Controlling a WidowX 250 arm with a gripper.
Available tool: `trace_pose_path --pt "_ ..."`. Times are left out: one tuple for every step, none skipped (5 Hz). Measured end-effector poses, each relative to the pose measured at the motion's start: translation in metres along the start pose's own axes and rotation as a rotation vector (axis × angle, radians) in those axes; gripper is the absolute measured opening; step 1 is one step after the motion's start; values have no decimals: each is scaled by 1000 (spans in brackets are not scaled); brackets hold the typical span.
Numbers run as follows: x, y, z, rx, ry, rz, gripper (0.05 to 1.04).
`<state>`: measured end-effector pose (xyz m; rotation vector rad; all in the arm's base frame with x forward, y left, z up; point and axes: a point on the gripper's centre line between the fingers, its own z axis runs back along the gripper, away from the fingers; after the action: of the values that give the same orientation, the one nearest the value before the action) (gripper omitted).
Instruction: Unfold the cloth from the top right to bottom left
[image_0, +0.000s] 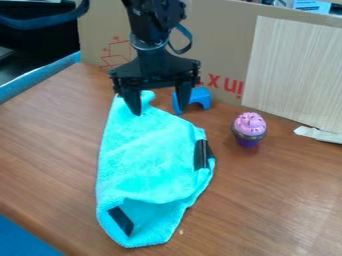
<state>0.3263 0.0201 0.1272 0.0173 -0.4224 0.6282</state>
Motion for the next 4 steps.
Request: trace_pose_path --pt "-8 -6 -9 3 12 -24 999" --pt "-15 -14 -17 -3 21 -47 999" --pt "-22 -23 -27 -5 28 -74 999" --pt "-30 -29 -37 7 39 -95 999"
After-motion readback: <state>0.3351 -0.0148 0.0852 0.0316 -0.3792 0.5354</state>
